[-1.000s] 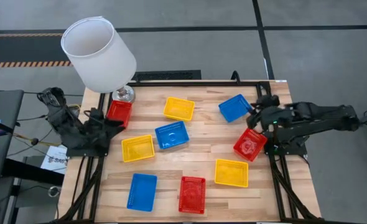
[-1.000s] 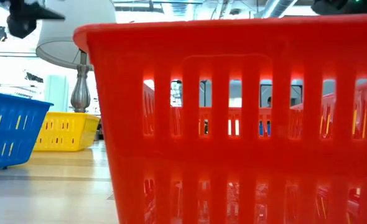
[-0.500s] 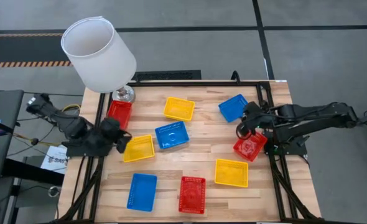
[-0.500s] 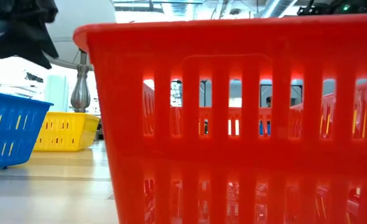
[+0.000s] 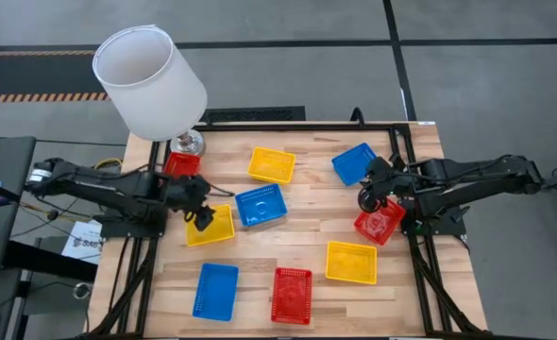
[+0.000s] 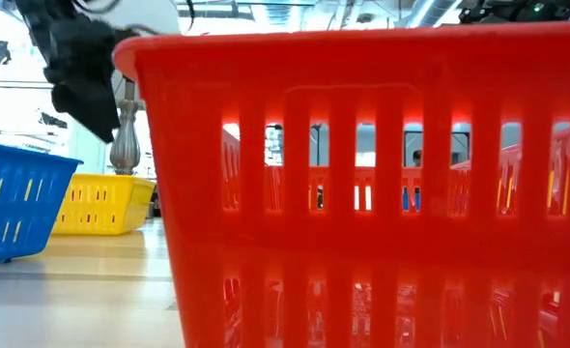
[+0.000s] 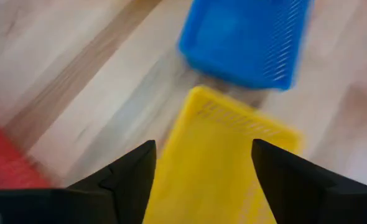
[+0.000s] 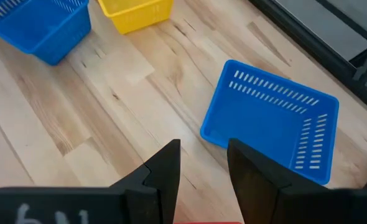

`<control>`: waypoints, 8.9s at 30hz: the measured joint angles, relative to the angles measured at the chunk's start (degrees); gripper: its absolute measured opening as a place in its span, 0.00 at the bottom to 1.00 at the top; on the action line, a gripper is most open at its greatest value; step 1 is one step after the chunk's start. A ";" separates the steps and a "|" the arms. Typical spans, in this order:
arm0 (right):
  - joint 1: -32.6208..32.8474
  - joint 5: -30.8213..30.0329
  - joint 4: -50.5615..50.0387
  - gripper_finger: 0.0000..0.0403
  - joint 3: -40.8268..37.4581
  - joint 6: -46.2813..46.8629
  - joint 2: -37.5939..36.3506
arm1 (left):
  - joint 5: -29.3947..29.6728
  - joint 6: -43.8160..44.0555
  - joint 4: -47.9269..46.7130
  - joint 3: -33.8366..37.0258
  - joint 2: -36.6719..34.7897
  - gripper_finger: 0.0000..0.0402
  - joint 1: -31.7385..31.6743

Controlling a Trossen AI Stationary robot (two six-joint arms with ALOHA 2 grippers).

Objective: Stack baskets by color
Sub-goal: Stack the left yellow bin on top of the middle yellow bin, then stack the top left red bin on top of the bottom red bin

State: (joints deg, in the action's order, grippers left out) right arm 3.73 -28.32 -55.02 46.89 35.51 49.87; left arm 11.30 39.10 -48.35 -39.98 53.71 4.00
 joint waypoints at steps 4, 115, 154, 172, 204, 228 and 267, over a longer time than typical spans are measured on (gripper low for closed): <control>0.00 0.02 -0.02 0.39 0.00 -0.15 0.04 | -1.96 -5.97 -0.79 0.01 4.00 0.65 -5.18; -0.15 0.81 3.26 0.39 -3.56 1.44 0.04 | -7.97 -88.40 -4.51 -57.95 60.94 0.09 -29.74; -0.13 -0.02 4.72 0.39 -3.56 0.18 0.04 | -18.85 -74.62 -17.64 -89.05 60.57 0.72 -28.23; -0.13 -0.03 5.07 0.39 -3.56 0.42 0.04 | -17.50 -68.97 -28.80 -94.50 55.09 0.72 -25.28; -0.13 -0.15 5.01 0.39 -3.56 -1.09 0.04 | -28.12 -70.64 8.34 -49.69 54.97 0.72 -41.16; -0.13 -0.46 5.56 0.39 -3.54 -1.49 0.07 | -11.78 -59.44 0.06 -56.64 48.65 0.72 -36.27; -0.15 -0.24 10.75 0.39 -3.54 1.33 0.07 | 15.62 10.79 -13.19 -5.93 21.23 0.72 -18.34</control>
State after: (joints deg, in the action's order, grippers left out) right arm 3.57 -28.56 -44.27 43.35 36.83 49.93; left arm 26.92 49.90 -61.54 -45.91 74.94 -14.34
